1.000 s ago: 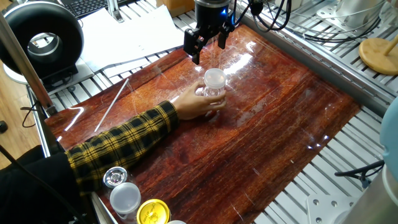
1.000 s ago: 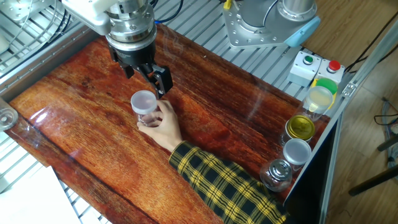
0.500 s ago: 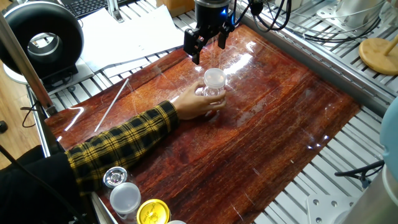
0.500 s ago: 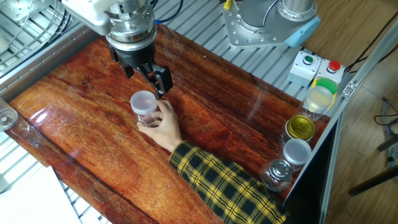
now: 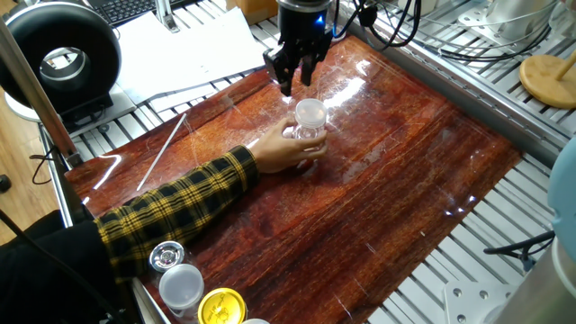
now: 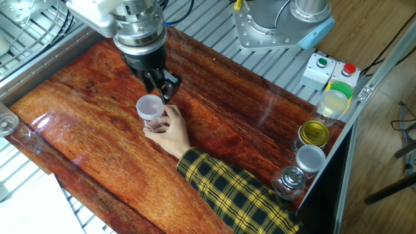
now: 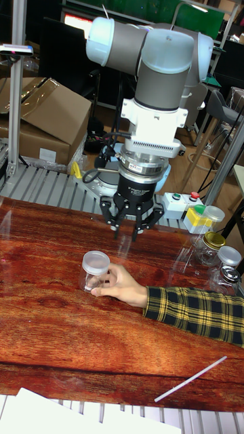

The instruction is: Unscrew the lid from the jar

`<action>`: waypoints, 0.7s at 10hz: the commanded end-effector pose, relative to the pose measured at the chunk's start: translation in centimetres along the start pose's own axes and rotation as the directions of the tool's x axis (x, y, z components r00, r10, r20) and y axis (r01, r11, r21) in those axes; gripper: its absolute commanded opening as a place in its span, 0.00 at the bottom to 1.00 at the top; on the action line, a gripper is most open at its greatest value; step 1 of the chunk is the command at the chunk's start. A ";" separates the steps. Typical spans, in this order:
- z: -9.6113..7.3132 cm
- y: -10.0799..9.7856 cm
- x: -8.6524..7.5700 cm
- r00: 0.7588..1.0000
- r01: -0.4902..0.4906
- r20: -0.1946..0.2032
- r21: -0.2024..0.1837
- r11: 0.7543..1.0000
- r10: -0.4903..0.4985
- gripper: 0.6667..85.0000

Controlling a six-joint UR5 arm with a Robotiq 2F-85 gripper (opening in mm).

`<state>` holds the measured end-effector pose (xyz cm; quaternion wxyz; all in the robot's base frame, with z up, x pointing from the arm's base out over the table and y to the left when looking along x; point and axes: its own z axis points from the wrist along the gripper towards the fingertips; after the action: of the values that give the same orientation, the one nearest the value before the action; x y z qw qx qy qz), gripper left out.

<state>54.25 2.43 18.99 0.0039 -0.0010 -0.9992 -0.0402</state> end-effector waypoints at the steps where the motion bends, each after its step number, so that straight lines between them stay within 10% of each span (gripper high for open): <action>1: -0.1 1.0 0.0 1.000 -0.007 -0.001 -0.036 0.999 0.007 0.00; 7: 0.5 0.5 -0.4 1.000 -0.017 -0.005 0.006 1.000 0.017 0.00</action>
<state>54.50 3.16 18.82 0.0090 -0.0097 -0.9991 -0.0413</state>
